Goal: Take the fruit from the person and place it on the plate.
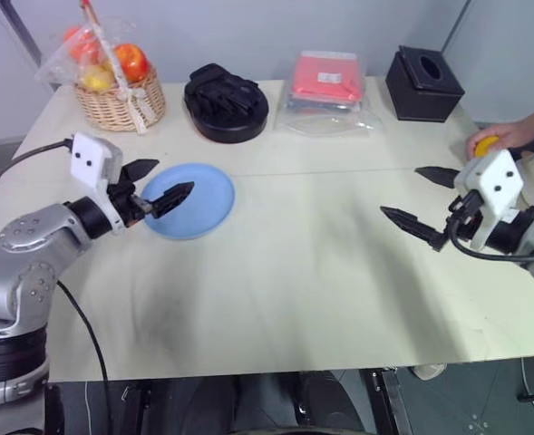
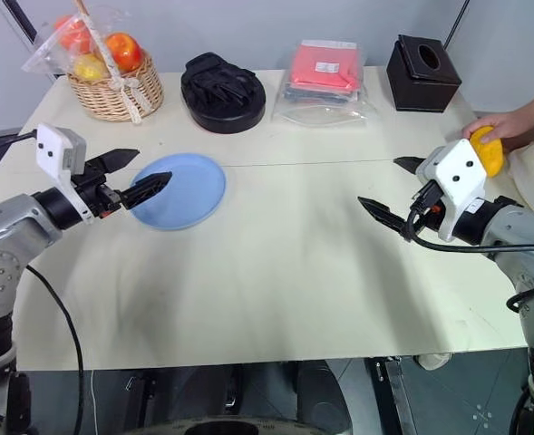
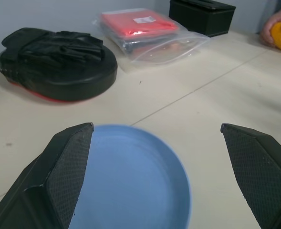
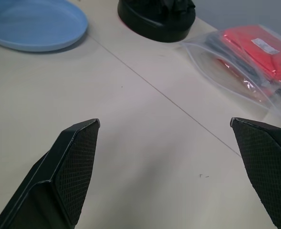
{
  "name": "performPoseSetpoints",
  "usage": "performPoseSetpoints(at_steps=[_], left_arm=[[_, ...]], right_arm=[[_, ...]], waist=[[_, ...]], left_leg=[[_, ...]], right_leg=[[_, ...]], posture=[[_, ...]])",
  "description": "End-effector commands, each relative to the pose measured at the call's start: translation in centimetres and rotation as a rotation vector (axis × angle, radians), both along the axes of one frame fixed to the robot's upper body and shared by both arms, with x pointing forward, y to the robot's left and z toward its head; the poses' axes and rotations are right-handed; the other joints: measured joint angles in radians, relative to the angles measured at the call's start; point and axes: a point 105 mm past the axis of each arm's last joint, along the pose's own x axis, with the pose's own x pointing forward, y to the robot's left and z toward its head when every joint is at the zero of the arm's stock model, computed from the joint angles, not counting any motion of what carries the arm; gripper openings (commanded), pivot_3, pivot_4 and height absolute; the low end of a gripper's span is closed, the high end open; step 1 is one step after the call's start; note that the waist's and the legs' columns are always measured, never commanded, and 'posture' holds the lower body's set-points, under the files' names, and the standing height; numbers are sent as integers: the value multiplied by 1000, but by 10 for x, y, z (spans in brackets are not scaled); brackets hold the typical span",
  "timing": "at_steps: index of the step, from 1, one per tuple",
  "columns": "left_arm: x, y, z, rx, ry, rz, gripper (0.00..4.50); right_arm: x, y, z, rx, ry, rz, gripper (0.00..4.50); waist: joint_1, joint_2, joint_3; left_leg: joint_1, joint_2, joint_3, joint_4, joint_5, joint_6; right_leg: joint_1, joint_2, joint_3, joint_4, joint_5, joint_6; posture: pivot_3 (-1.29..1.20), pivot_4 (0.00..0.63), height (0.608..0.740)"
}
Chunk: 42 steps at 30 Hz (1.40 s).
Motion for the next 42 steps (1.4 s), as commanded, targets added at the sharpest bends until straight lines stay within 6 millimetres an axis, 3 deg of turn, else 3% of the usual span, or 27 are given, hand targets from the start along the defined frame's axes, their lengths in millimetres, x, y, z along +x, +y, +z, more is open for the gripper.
performPoseSetpoints(at_steps=[1, 7, 42], left_arm=[[-4, 3, 13, 12, -53, 14, 4464], [-5, 1, 19, -36, -59, 8, 4464], [-2, -7, 13, -16, -72, -7, 4464]], right_arm=[[-6, 1, 14, -22, -53, 11, 4500], [-7, 2, 13, -22, -50, 7, 4500], [-5, -2, 17, -38, -71, -26, 4500]], waist=[[0, 0, 0], [-1, 0, 0], [-1, 0, 0]], left_leg=[[0, 0, 0, 0, 0, 0], [0, 0, 0, 0, 0, 0], [0, 0, 0, 0, 0, 0]], right_leg=[[0, 0, 0, 0, 0, 0], [0, 0, 0, 0, 0, 0], [0, 0, 0, 0, 0, 0]], posture=[[0, 150, 740], [0, 150, 740], [0, 150, 740]])
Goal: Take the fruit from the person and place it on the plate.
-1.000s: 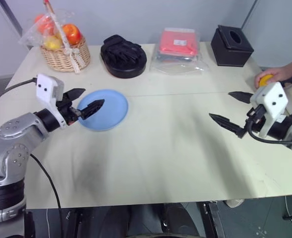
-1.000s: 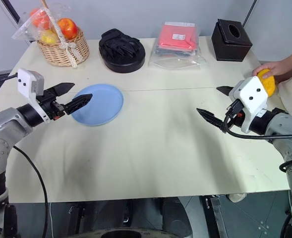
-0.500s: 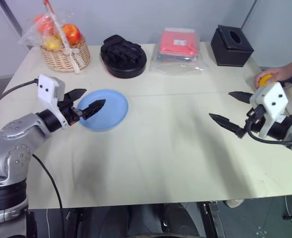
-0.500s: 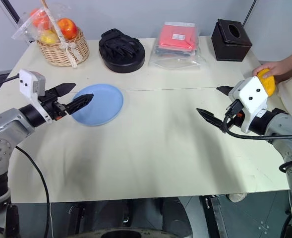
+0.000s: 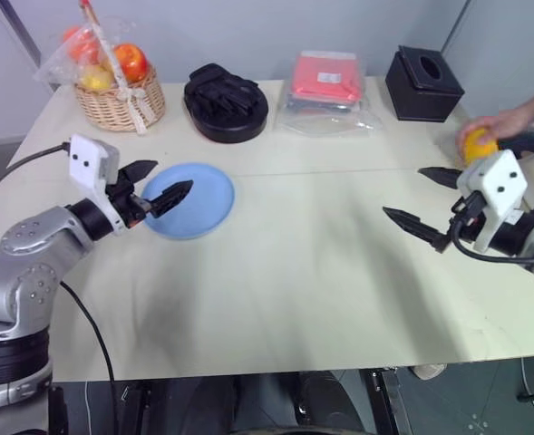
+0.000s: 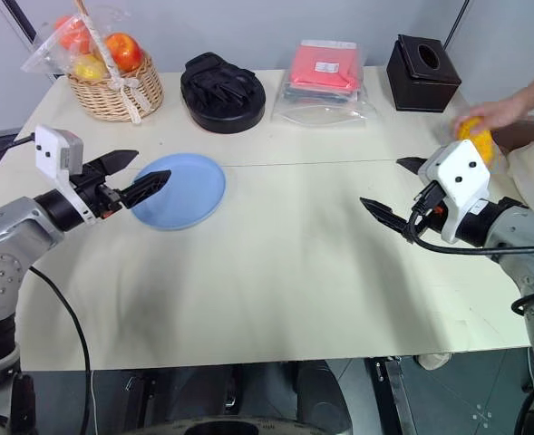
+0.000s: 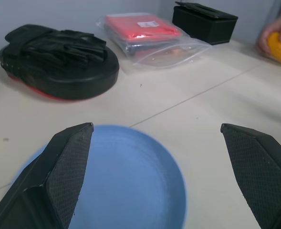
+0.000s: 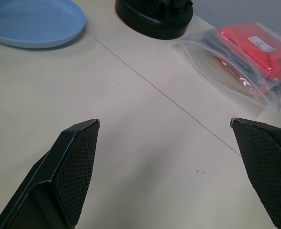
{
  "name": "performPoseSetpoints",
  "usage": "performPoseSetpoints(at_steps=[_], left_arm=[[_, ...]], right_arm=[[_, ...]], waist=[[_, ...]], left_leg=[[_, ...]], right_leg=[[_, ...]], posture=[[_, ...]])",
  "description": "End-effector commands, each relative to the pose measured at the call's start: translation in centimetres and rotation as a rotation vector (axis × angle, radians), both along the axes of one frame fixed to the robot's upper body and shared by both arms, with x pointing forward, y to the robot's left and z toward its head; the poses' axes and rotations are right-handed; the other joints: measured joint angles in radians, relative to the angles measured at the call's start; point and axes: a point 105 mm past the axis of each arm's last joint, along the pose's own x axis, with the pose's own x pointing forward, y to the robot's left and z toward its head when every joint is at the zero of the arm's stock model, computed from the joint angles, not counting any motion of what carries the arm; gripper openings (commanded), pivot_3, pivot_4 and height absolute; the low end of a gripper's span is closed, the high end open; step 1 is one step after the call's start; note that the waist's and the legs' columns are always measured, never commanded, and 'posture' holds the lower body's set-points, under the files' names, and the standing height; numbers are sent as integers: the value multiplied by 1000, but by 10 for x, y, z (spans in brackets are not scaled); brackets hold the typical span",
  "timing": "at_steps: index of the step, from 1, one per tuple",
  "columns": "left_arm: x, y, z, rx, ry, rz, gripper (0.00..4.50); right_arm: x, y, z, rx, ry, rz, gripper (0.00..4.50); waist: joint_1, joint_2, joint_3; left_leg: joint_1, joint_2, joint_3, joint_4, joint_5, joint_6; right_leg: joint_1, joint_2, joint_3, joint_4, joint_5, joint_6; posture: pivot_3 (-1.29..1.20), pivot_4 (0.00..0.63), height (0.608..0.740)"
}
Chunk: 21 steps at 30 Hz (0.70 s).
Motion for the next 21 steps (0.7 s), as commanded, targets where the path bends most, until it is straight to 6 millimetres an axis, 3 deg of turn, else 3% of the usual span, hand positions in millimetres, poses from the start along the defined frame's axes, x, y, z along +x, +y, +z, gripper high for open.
performPoseSetpoints(at_steps=[1, 15, 21], left_arm=[[-4, -5, 12, 15, -60, -22, 4464], [-6, -3, 12, 22, -60, -23, 4464], [-4, -5, 14, 22, -73, -21, 4464]], right_arm=[[-2, -2, 17, -15, -76, -15, 4500], [3, -2, 20, -5, -87, -31, 4500], [23, 2, 34, 167, -78, -115, 4500]], waist=[[-1, 0, 0], [-1, 0, 0], [-4, 0, 0]], left_leg=[[0, 0, 0, 0, 0, 0], [0, 0, 0, 0, 0, 0], [0, 0, 0, 0, 0, 0]], right_leg=[[0, 0, 0, 0, 0, 0], [0, 0, 0, 0, 0, 0], [0, 0, 0, 0, 0, 0]], posture=[[0, 150, 740], [0, 150, 740], [0, 150, 740]])
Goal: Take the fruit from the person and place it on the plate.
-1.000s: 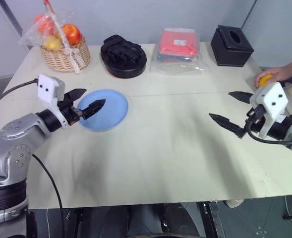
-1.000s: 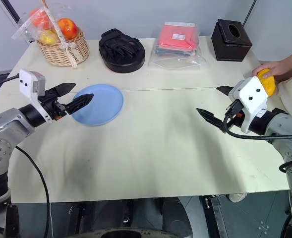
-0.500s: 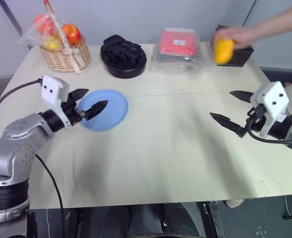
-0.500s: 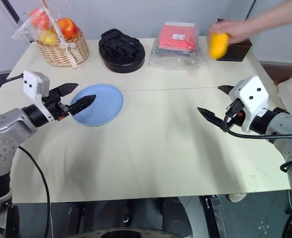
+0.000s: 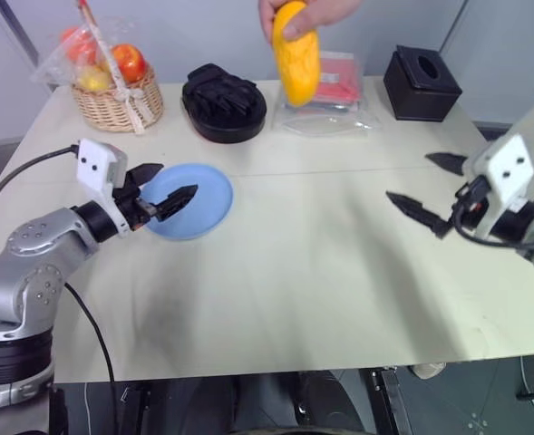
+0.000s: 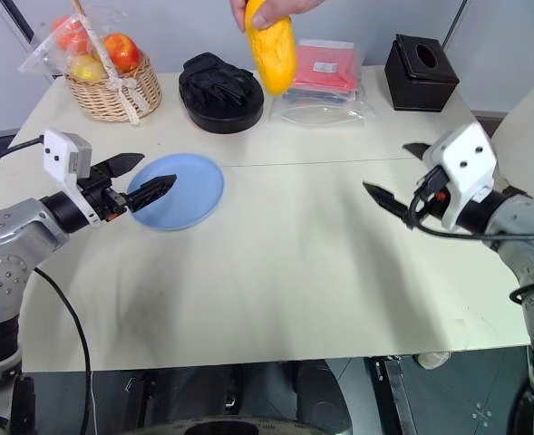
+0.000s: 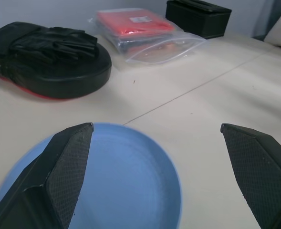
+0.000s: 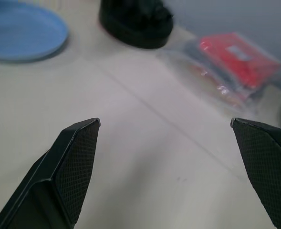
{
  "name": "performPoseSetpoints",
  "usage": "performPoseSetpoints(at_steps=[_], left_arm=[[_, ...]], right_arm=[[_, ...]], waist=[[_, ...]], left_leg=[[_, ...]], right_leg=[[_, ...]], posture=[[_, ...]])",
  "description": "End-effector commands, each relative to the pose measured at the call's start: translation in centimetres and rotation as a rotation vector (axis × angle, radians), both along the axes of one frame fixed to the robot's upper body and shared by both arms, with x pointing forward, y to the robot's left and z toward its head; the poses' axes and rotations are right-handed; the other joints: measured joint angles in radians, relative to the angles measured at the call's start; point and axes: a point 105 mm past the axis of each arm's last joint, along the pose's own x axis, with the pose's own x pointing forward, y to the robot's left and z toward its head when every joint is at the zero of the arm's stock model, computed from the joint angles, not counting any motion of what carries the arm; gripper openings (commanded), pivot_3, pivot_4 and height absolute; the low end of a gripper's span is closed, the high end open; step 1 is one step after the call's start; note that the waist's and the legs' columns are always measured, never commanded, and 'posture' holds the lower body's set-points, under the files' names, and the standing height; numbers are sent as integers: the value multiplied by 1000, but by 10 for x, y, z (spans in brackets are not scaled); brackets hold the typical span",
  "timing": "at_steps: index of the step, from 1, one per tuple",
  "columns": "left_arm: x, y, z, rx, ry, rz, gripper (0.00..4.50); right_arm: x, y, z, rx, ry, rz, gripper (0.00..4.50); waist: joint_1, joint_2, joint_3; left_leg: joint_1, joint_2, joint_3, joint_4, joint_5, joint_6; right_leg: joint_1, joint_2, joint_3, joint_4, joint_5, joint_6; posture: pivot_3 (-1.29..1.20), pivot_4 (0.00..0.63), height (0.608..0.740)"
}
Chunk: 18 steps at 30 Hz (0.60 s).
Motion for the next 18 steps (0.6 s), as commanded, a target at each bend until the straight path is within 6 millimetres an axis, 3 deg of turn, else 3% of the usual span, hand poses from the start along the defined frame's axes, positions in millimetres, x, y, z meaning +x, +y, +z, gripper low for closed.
performPoseSetpoints(at_steps=[1, 8, 14, 18], left_arm=[[-3, -4, 16, 12, -80, -7, 4464], [1, -11, 18, -5, -95, -19, 4464], [4, -16, 19, -16, -108, -20, 4464], [3, -17, 20, -20, -115, -16, 4464]], right_arm=[[12, 6, 13, 124, 2, -47, 4500], [38, 58, 40, 289, -14, 4, 4500], [68, 86, 56, 342, -48, -10, 4500], [82, 91, 63, 344, -75, -17, 4500]], waist=[[-2, 0, 0], [-3, 0, 0], [-3, 0, 0], [-5, 0, 0]], left_leg=[[0, 0, 0, 0, 0, 0], [0, 0, 0, 0, 0, 0], [0, 0, 0, 0, 0, -1], [-1, 0, 0, -1, 1, -1]], right_leg=[[0, 0, 0, 0, 0, 0], [0, 0, 0, 0, 0, 0], [0, 0, 0, 1, 0, 0], [-1, 0, 0, 2, 0, 0]], posture=[[0, 150, 740], [0, 150, 740], [0, 150, 740], [0, 150, 740]])
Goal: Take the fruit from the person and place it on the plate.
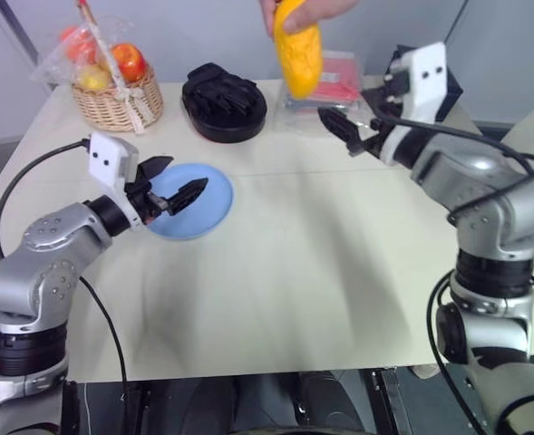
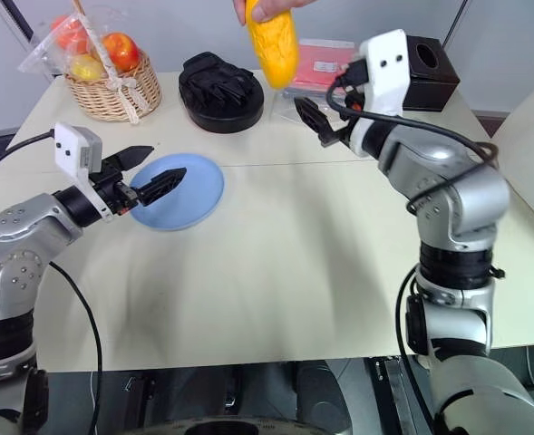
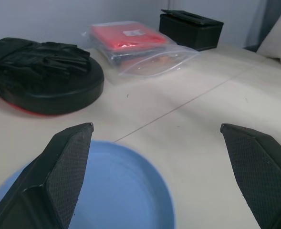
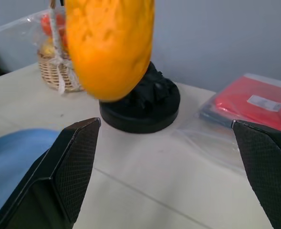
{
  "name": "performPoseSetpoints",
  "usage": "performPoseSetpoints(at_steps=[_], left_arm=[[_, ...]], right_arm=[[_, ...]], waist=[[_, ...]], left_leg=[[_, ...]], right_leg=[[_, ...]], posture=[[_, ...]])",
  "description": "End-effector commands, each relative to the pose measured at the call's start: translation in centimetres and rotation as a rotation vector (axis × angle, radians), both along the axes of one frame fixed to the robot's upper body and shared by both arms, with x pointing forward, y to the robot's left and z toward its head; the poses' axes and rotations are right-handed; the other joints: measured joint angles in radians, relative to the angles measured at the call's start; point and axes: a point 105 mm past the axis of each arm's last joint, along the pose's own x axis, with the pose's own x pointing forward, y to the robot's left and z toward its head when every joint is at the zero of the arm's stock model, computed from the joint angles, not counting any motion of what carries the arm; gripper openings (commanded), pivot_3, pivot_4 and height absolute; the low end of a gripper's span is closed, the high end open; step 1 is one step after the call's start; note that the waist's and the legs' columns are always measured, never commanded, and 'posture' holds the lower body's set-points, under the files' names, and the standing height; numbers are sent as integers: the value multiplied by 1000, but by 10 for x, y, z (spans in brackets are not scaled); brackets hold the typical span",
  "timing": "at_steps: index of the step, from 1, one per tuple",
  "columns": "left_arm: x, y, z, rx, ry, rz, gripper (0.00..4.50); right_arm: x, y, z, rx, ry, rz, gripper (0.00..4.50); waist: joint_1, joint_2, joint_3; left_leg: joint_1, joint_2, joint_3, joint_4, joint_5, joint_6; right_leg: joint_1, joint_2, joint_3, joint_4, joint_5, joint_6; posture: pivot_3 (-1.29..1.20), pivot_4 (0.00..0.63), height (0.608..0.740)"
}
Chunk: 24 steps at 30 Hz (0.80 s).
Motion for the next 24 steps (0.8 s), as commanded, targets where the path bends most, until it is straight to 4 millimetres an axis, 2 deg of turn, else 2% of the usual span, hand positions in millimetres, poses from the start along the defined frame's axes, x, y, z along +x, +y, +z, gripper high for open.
performPoseSetpoints(at_steps=[1, 10, 15, 24], left_arm=[[-3, -1, 17, 8, -77, 6, 4464], [-5, 2, 18, 9, -86, 25, 4464], [-5, 2, 19, 10, -91, 29, 4464], [-4, 0, 20, 8, -96, 23, 4464]], right_arm=[[6, 2, 21, 4, -88, -16, 4500], [16, 25, 38, 27, -127, 45, 4500], [7, 39, 39, 3, -128, 123, 4500], [-1, 46, 53, 31, -143, 145, 4500]], waist=[[-1, 0, 0], [-11, 0, 0], [-24, 0, 0], [-26, 0, 0]], left_leg=[[0, 0, 0, 0, 0, 0], [0, 0, 0, -1, 0, 0], [-1, 0, -1, -1, 0, 0], [-1, 0, -1, -2, 0, 0]], right_leg=[[0, 0, 0, 0, 0, 0], [-1, 0, 0, 0, 0, 0], [-1, 0, 0, 0, 0, 0], [-2, 0, 0, 0, 0, 0]], posture=[[0, 150, 740], [0, 150, 740], [0, 150, 740], [0, 150, 740]])
